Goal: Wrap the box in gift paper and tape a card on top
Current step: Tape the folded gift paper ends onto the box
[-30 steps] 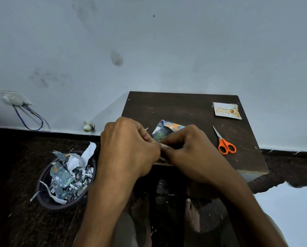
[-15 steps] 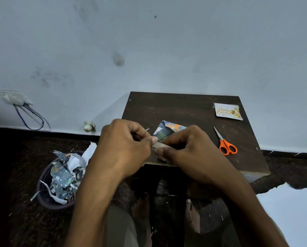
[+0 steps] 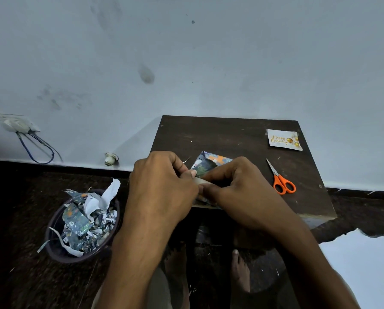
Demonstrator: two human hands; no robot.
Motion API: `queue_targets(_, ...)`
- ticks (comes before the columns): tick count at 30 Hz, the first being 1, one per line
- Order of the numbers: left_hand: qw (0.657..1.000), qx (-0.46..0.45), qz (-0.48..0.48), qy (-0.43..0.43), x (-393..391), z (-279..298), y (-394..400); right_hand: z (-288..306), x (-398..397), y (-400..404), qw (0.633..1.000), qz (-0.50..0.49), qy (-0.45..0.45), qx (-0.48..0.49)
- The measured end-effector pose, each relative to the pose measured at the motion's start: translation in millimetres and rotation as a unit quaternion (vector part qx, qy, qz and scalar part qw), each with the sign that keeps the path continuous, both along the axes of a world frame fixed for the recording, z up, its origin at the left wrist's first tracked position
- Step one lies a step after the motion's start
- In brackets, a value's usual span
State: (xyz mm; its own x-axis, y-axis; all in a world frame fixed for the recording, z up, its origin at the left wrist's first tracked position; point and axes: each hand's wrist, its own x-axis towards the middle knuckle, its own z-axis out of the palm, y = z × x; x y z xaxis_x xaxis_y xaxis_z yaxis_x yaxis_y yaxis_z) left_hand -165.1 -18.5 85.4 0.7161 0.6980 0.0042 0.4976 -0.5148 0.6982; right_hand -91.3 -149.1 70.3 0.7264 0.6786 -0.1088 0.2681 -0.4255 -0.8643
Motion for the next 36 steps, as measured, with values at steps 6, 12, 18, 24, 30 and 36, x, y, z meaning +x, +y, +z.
queue_targets(6, 0.998, 0.057, 0.017, -0.001, -2.4, 3.7, -12.8, -0.2, 1.6, -0.1, 1.0, 0.0, 0.001, 0.013)
queue_targets(12, 0.997, 0.076, 0.031, 0.001, -2.7, 5.0, -23.7, -2.8, 1.2, 1.3, 1.0, -0.009, 0.002, 0.024)
queue_targets(18, 0.995, 0.091, 0.038, -0.002, -3.2, 5.0, -27.0, -3.3, 2.7, 0.4, 1.0, -0.006, 0.009, 0.029)
queue_targets(24, 0.994, 0.107, 0.018, -0.022, -2.6, -1.4, -26.9, -5.0, 4.5, 1.2, 0.998, -0.015, 0.031, 0.046)
queue_targets(30, 0.992, 0.122, 0.004, 0.013, -1.1, -2.2, -25.6, -5.4, 3.9, 1.3, 0.999, -0.011, 0.029, 0.045)
queue_targets(36, 0.998, 0.048, -0.026, 0.045, 0.4, -5.6, -14.8, -4.4, 4.3, 0.9, 0.999, -0.015, 0.031, 0.035)
